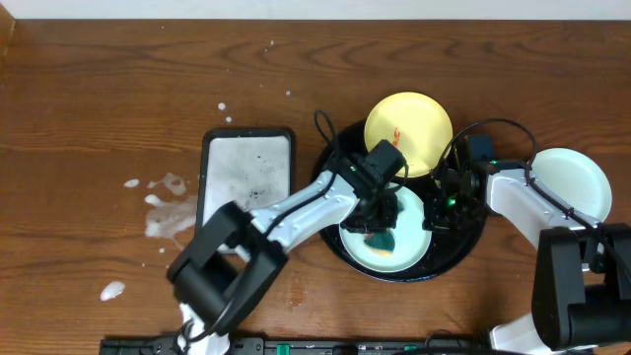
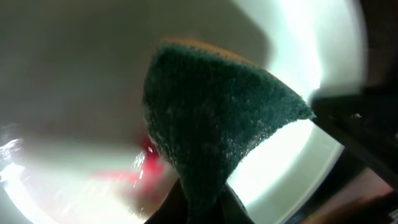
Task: Clean dirty plates on tray and stack at the side
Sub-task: 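Scrub the second pale green plate with the sponge in the left gripper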
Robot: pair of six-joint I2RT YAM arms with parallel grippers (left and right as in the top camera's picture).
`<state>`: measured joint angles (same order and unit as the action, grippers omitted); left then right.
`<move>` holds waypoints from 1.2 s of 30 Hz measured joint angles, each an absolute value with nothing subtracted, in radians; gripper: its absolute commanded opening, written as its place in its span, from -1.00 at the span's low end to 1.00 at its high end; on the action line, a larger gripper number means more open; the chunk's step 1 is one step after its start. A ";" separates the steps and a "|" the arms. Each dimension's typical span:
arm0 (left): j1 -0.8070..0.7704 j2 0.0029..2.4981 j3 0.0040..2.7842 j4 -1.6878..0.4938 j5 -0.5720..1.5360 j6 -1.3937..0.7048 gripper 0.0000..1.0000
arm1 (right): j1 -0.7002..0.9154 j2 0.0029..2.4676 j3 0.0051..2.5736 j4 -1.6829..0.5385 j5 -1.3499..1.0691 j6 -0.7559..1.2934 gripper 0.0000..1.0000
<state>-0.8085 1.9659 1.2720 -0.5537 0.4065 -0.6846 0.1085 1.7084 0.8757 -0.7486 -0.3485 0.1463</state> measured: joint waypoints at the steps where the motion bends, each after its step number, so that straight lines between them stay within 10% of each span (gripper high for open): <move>1: -0.809 1.980 1.272 -0.545 0.417 -0.686 -0.85 | 0.109 1.708 0.876 -0.748 -0.348 0.149 -0.97; 20: -0.848 1.998 1.348 -0.804 -0.118 -0.682 -0.85 | 0.117 1.715 0.872 -0.746 -0.408 0.168 -0.97; 36: -0.812 2.032 1.323 -0.417 0.377 -0.715 -0.84 | 0.107 1.715 0.874 -0.746 -0.382 0.176 -0.97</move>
<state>-0.8124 2.0315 1.3231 -0.4171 0.3775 -0.7151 0.1070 1.7149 0.8742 -0.7464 -0.3824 0.1757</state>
